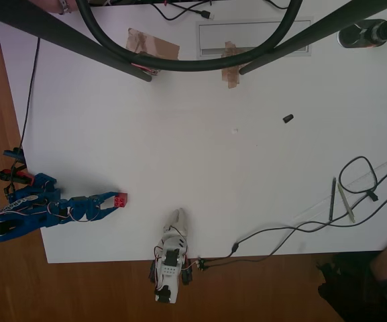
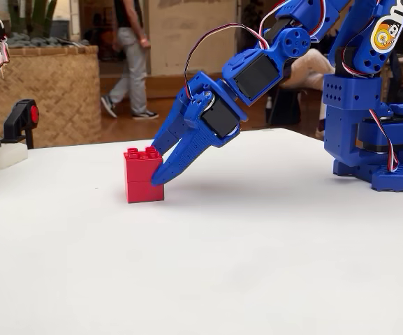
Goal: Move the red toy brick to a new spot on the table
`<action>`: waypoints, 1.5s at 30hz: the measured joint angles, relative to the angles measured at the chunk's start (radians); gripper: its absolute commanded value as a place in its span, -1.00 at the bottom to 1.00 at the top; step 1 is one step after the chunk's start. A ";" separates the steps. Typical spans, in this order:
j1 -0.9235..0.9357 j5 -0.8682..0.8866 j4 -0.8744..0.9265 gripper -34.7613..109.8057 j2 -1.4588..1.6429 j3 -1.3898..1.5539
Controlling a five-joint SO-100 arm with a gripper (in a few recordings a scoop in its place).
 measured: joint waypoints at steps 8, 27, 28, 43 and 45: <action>-0.006 0.044 0.067 -0.44 -0.032 -0.064; -0.152 0.301 0.646 -0.47 -0.448 -0.983; -0.158 0.314 0.675 -0.47 -0.480 -1.028; -0.160 0.387 0.850 -0.47 -0.946 -1.611; -0.149 0.390 0.850 -0.48 -0.980 -1.641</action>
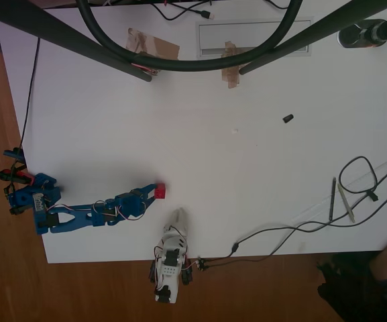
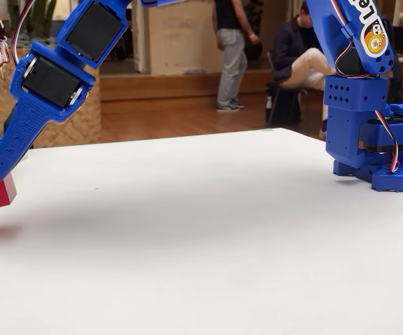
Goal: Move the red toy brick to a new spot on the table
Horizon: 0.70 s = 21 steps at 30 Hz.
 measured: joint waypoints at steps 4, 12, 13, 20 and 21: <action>0.011 0.026 0.003 -0.48 -0.058 -0.044; -0.021 0.109 0.054 -0.49 -0.120 -0.140; -0.026 0.117 0.058 -0.49 -0.126 -0.149; -0.031 0.164 0.095 -0.29 -0.138 -0.176; -0.032 0.170 0.098 -0.25 -0.138 -0.176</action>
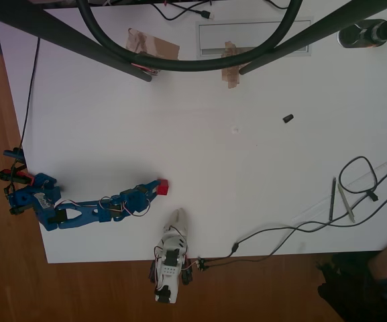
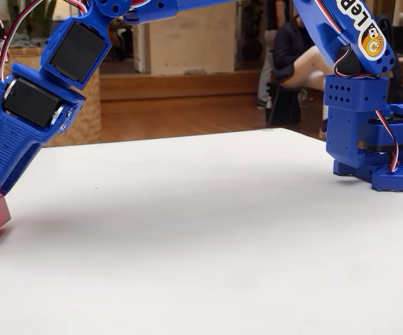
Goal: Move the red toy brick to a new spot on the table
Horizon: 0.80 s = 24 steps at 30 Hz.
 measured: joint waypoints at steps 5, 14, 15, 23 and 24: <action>0.000 0.012 0.032 -0.14 0.000 0.000; 0.015 0.018 0.052 -0.12 0.150 0.114; 0.026 0.011 0.049 -0.15 0.212 0.166; 0.160 -0.235 0.041 -0.51 0.887 0.894; 0.163 -0.265 0.041 -0.51 0.979 1.011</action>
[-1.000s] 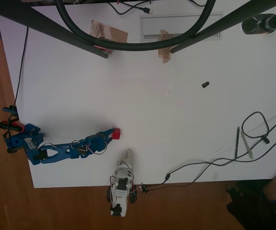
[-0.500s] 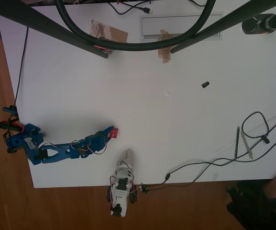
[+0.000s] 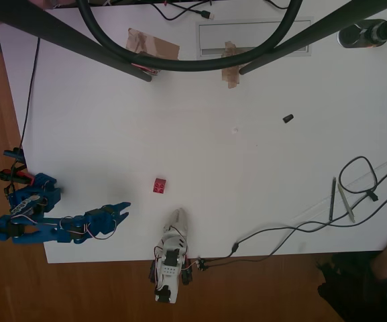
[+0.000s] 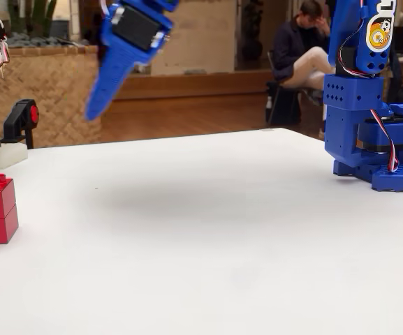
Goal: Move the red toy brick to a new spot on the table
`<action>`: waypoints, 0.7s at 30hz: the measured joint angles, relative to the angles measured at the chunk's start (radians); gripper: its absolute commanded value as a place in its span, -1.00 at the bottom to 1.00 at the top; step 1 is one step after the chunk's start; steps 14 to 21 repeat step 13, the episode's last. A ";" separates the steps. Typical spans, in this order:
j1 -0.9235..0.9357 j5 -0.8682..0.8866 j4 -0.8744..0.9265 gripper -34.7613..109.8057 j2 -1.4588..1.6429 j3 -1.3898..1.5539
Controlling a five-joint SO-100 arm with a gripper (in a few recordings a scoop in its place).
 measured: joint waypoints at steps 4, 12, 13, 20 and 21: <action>-0.025 -0.081 0.054 -0.51 0.419 0.468; -0.098 -0.109 0.291 -0.52 1.083 1.037; -0.098 -0.118 0.321 -0.52 1.124 1.048; -0.098 -0.118 0.321 -0.52 1.124 1.048; -0.098 -0.118 0.321 -0.52 1.124 1.048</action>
